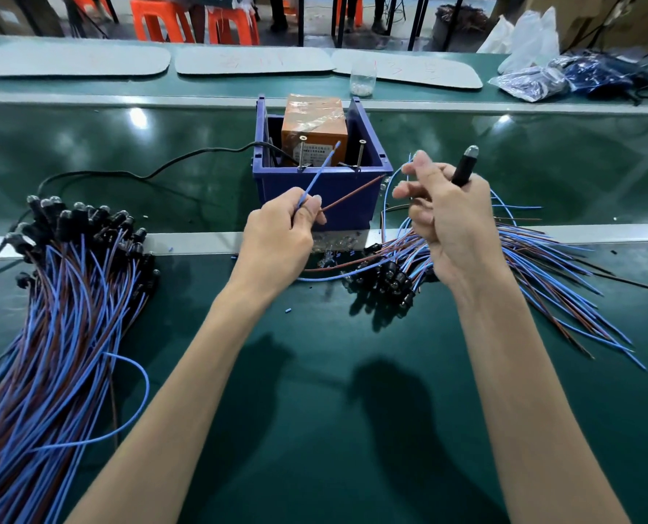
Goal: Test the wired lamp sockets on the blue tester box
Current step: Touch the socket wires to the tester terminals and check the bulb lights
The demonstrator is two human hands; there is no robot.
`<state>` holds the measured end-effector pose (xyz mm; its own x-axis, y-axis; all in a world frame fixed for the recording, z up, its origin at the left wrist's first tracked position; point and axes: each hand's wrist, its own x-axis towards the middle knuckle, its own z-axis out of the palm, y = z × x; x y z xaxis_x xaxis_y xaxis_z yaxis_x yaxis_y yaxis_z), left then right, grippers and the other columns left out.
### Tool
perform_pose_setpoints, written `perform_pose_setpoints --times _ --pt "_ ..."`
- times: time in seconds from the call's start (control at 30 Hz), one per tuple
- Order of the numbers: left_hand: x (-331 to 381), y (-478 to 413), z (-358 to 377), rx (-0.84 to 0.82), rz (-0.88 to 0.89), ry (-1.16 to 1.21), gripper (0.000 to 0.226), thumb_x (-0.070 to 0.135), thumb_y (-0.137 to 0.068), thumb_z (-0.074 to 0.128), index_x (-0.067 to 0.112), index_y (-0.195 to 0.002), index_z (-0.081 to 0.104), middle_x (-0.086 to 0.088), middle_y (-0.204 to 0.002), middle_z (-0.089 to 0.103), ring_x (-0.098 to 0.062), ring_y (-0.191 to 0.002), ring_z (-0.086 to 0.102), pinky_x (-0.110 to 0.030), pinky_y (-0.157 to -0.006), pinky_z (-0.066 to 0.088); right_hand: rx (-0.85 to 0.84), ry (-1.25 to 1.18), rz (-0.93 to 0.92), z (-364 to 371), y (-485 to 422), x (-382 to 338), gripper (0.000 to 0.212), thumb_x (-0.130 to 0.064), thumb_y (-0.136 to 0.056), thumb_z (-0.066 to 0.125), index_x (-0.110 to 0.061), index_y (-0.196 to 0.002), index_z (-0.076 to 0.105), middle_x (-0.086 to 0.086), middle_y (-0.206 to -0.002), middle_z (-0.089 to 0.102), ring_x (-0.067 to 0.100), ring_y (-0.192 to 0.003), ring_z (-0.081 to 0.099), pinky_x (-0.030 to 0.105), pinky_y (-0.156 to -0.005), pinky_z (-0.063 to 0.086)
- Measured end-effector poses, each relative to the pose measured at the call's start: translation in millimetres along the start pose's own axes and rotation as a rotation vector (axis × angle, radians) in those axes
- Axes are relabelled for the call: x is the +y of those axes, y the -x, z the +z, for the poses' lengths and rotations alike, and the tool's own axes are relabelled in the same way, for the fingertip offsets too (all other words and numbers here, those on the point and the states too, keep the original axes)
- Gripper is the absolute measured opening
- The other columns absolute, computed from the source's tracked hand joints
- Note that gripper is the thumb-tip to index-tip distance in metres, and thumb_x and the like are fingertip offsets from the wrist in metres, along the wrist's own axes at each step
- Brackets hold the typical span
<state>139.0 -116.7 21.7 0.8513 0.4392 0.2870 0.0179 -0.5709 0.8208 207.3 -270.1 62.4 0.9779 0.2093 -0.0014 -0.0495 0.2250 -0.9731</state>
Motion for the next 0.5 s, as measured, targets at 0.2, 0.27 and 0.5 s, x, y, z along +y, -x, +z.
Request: perform_pose_setpoints --times 0.2,0.27,0.5 --pt "4.1 8.6 11.1 0.046 0.155 -0.164 0.013 0.012 -0.099 0.043 0.015 -0.107 0.052 0.007 -0.052 0.038 -0.013 -0.049 0.039 -0.032 -0.057 0.019 -0.027 0.113 -0.095 5.8 8.4 -2.3 0.012 -0.017 -0.094 0.061 -0.009 -0.085 0.064 0.0 -0.053 0.063 0.001 -0.033 0.033 0.011 -0.036 0.025" --pt "3.8 9.8 11.5 0.073 0.197 -0.205 0.017 0.007 -0.096 0.043 0.015 -0.107 0.053 0.008 -0.057 0.042 -0.013 -0.051 0.038 -0.033 -0.056 0.021 -0.054 0.154 -0.112 7.6 10.3 -2.5 0.01 -0.017 -0.092 0.064 -0.013 -0.084 0.065 0.002 -0.056 0.066 0.002 -0.033 0.031 0.012 -0.037 0.026" --pt "5.5 12.3 10.5 0.038 0.241 -0.343 0.027 0.003 -0.088 0.044 0.018 -0.098 0.064 -0.003 -0.076 0.043 -0.032 -0.064 0.046 -0.038 -0.059 0.036 -0.124 0.148 -0.13 8.0 10.5 0.2 0.015 -0.01 -0.092 0.063 -0.007 -0.077 0.065 0.003 -0.061 0.068 0.005 -0.034 0.033 0.011 -0.037 0.027"
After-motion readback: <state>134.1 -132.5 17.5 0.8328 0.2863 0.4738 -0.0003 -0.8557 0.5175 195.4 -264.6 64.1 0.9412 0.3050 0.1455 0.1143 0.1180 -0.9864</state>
